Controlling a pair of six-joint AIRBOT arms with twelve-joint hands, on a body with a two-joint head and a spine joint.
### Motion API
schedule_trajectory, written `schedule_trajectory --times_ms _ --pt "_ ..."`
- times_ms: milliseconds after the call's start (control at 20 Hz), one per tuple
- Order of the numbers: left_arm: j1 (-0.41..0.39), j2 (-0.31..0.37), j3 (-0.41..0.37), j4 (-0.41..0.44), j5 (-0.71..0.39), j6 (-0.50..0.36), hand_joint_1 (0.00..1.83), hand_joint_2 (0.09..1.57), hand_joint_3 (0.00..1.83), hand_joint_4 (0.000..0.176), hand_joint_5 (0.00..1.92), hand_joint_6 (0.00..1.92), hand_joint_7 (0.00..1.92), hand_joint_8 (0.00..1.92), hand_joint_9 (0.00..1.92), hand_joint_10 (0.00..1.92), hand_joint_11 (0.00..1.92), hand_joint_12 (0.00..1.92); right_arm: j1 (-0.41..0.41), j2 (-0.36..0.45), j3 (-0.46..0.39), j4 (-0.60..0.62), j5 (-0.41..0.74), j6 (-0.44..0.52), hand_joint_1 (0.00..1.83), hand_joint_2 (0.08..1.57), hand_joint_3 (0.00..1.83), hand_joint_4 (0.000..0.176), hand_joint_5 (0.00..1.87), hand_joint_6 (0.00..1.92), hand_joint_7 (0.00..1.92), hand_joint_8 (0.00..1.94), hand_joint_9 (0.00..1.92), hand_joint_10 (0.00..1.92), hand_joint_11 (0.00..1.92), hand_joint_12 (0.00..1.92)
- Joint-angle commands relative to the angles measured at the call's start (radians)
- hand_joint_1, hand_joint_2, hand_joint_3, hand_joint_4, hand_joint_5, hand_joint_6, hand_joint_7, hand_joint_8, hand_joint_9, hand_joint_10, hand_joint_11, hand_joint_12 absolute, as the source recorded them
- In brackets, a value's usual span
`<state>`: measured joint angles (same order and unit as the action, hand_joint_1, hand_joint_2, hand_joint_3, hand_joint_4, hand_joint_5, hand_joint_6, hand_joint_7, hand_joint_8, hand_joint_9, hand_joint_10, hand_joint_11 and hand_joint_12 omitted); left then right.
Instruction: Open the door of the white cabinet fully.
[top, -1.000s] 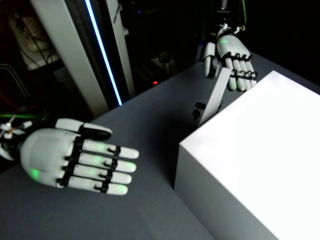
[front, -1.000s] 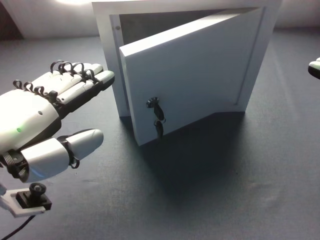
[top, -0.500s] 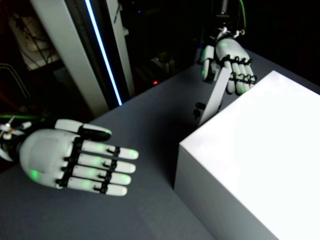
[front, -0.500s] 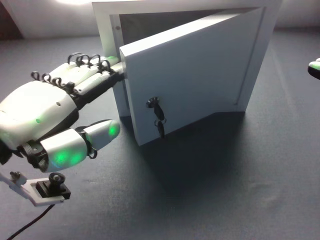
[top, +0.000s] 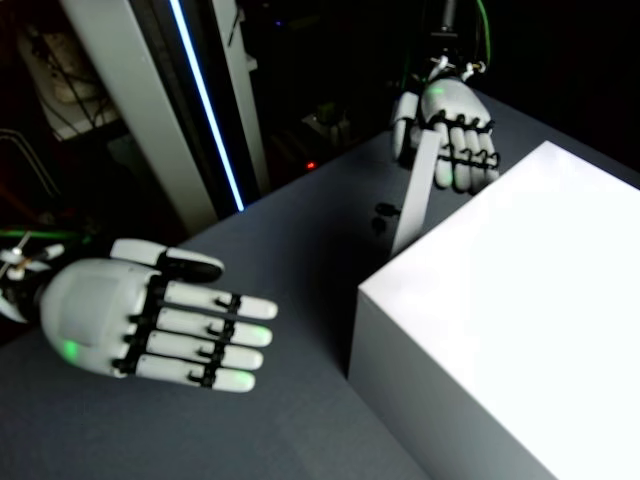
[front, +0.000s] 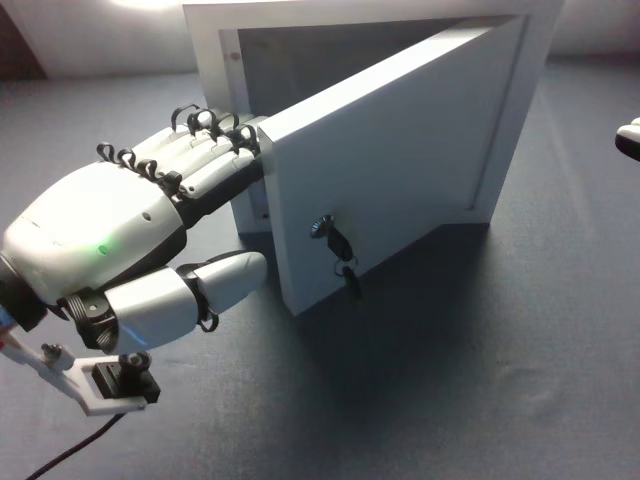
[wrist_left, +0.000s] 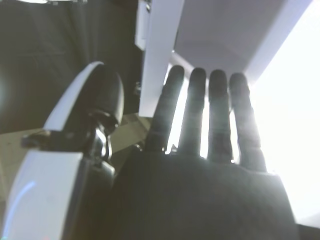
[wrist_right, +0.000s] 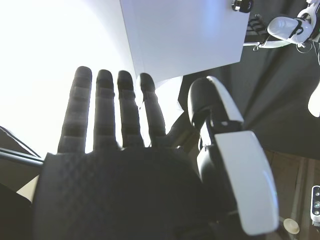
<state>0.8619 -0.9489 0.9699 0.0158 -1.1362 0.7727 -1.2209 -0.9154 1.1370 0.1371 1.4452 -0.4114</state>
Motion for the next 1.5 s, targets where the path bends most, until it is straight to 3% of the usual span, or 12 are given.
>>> schedule_trajectory --times_ms 0,100,350,750,1100,1450 --pt "-0.013 -0.006 -0.007 0.011 -0.113 -0.007 0.0 1.57 0.11 0.0 0.05 0.01 0.03 0.01 0.04 0.01 0.08 0.04 0.005 0.003 0.004 0.022 0.123 0.013 0.35 1.43 0.0 0.0 0.2 0.0 0.17 0.01 0.15 0.01 0.14 0.05" --pt "-0.015 -0.013 -0.007 0.024 -0.096 -0.016 0.0 1.57 0.11 0.0 0.09 0.0 0.08 0.0 0.09 0.0 0.01 0.33 0.005 0.003 0.004 0.022 0.123 0.013 0.34 1.43 0.0 0.0 0.21 0.01 0.18 0.01 0.16 0.01 0.16 0.06" --pt "-0.034 -0.037 0.005 0.063 -0.059 -0.044 0.0 1.57 0.16 0.0 0.1 0.01 0.07 0.01 0.06 0.01 0.01 0.11 0.005 0.003 0.005 0.022 0.123 0.014 0.35 1.42 0.0 0.0 0.22 0.0 0.2 0.01 0.17 0.01 0.17 0.05" --pt "-0.088 -0.061 0.021 0.141 -0.003 -0.076 0.0 1.57 0.19 0.0 0.04 0.0 0.01 0.0 0.03 0.0 0.02 0.13 0.005 0.003 0.005 0.022 0.124 0.014 0.29 1.41 0.0 0.0 0.23 0.0 0.22 0.0 0.18 0.0 0.17 0.04" --pt "-0.154 -0.101 0.044 0.24 0.048 -0.137 0.0 1.57 0.19 0.0 0.05 0.0 0.01 0.0 0.04 0.0 0.03 0.15 0.005 0.002 0.006 0.022 0.124 0.014 0.42 1.42 0.0 0.0 0.23 0.0 0.21 0.0 0.18 0.0 0.19 0.04" --pt "-0.192 -0.134 0.053 0.306 0.085 -0.164 0.0 1.57 0.14 0.0 0.08 0.01 0.06 0.01 0.08 0.01 0.07 0.17 0.005 0.001 0.01 0.022 0.123 0.014 0.42 1.41 0.0 0.0 0.23 0.0 0.22 0.0 0.18 0.0 0.18 0.03"
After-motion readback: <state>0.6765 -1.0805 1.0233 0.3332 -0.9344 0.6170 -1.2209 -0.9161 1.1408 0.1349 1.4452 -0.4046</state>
